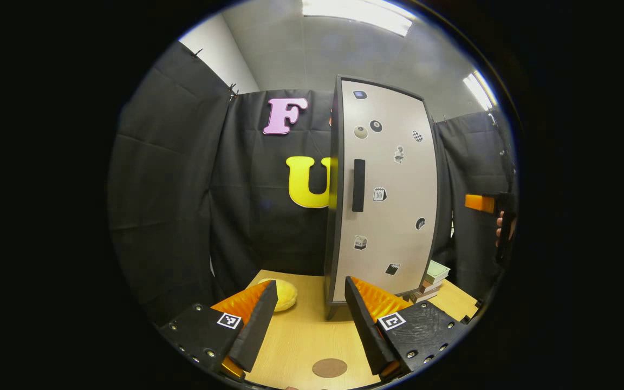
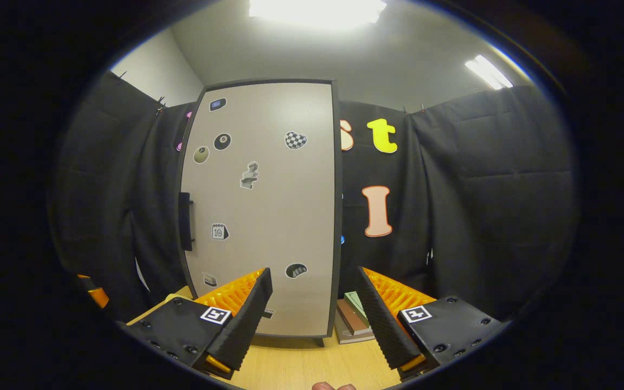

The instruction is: Open the cabinet door with the right hand, grasp the bottle in the cabinet with the left hand and place it on the coaster, then close the cabinet door with the right hand.

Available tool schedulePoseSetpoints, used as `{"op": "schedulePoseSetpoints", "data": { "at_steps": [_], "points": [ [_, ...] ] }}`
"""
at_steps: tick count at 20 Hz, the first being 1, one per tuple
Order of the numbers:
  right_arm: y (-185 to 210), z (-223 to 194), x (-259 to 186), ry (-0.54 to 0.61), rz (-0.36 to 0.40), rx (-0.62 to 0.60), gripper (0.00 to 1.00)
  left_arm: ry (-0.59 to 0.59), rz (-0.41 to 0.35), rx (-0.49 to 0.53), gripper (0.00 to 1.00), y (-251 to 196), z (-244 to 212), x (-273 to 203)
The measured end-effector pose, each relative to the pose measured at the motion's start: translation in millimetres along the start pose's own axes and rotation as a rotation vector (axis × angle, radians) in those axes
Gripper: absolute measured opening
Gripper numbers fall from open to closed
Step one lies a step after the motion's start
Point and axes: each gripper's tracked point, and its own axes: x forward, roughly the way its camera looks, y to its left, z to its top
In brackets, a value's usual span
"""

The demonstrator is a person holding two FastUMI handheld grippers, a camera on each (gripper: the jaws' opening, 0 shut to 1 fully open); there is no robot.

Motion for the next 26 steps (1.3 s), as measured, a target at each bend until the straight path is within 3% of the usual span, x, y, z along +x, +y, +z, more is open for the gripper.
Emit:
{"op": "schedulePoseSetpoints", "data": {
  "at_steps": [1,5,11,13,14,22,26],
  "points": [
    [9,7,6,-0.009,0.019,0.01,0.98,-0.005,0.008,-0.005,0.73,4,1,-1],
    [56,34,30,-0.035,0.14,0.041,0.98,0.004,0.058,0.027,0.73,24,-6,0],
    [122,75,64,-0.059,0.254,0.067,0.98,0.033,0.103,0.053,0.73,43,-22,-11],
    [142,87,76,-0.076,0.273,0.073,0.93,0.039,0.134,0.062,0.7,56,-27,-16],
    [150,89,82,-0.08,0.278,0.064,0.98,0.043,0.149,0.062,0.73,63,-29,-18],
    [231,58,117,0.039,0.352,0.081,0.98,0.097,0.253,0.023,0.73,100,-58,-42],
    [258,34,135,0.089,0.346,0.061,0.98,0.129,0.292,-0.005,0.73,115,-73,-46]
  ]
}}
